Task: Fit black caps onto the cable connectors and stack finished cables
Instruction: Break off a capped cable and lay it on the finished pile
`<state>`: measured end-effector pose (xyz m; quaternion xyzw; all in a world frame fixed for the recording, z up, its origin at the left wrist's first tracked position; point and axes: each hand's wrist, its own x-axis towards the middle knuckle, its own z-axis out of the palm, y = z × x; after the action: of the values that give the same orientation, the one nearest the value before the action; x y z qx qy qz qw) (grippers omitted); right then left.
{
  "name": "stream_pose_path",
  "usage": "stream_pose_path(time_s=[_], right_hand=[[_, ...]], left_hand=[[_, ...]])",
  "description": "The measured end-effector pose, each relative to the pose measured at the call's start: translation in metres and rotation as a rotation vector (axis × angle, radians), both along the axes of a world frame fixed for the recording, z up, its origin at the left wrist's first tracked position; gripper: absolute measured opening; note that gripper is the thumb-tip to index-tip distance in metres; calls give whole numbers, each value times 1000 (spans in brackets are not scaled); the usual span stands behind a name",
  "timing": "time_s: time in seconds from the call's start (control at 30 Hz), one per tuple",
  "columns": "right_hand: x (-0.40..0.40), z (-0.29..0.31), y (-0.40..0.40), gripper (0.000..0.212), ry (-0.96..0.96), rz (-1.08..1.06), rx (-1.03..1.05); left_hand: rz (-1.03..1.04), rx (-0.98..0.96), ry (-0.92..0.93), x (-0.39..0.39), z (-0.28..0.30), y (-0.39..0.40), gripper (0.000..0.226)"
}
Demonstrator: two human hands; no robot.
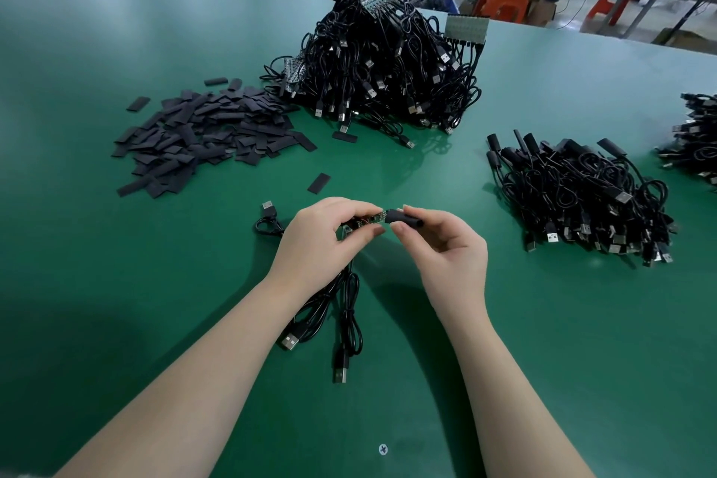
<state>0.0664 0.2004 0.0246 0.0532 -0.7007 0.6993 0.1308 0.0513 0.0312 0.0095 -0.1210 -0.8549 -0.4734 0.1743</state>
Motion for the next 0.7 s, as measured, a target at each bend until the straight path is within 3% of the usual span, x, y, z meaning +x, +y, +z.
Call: stream_pose_path(time_s=[0.7], right_hand=[[0,-3,0,23,30,25,30]], left_hand=[[-49,-23,-4,2,4,0,22]])
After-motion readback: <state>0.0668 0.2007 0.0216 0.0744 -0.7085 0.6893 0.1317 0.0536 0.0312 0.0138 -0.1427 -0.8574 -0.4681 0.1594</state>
